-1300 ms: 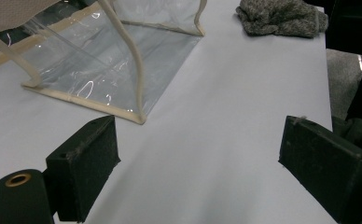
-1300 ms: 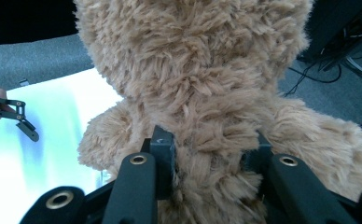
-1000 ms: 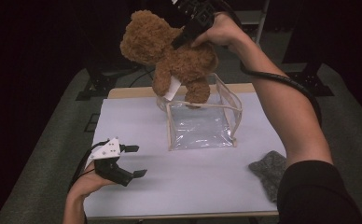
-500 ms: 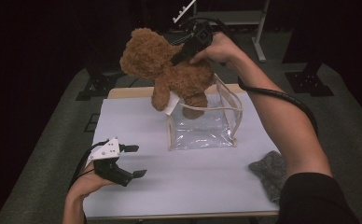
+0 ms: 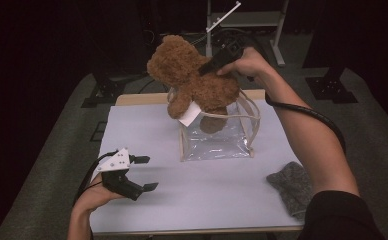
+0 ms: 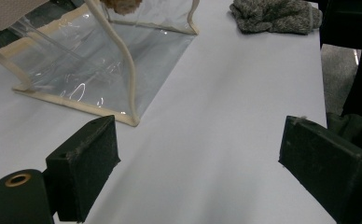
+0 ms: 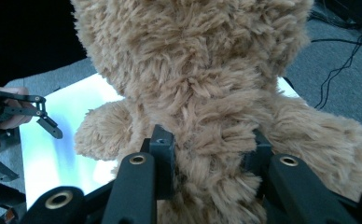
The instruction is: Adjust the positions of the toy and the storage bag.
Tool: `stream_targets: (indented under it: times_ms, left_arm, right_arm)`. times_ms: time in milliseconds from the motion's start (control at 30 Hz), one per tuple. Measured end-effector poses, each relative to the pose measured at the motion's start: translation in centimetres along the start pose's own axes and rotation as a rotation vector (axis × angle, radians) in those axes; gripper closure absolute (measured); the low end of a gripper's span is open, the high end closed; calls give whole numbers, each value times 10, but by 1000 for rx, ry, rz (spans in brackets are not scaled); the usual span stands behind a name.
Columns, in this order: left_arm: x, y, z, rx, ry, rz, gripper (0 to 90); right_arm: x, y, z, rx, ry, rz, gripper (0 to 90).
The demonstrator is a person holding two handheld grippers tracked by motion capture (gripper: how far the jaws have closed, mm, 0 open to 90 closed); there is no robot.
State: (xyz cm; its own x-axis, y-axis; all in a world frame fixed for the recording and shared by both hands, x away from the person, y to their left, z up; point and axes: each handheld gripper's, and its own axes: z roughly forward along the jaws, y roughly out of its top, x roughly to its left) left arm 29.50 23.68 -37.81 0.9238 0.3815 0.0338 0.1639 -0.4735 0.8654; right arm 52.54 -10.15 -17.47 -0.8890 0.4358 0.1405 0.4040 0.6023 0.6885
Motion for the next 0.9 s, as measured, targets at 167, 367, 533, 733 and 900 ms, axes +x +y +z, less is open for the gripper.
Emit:
stream_targets:
  times_ms: [167,367,533,733,900]
  left_arm:
    - [-1,0,2,4,-5,0,106]
    - [-1,0,2,5,-3,0,106]
    - [-2,0,2,8,-7,0,106]
    - [-2,0,2,10,-7,4,106]
    - [-2,0,3,9,-8,3,106]
  right_arm:
    - [-8,-7,-10,-29,-33,44,648]
    - [-17,-14,-16,-48,-64,104,648]
    - [-21,-18,-17,-61,-83,119,648]
    - [-22,-20,-13,-43,-119,123,648]
    - [-18,-28,0,8,-122,87,648]
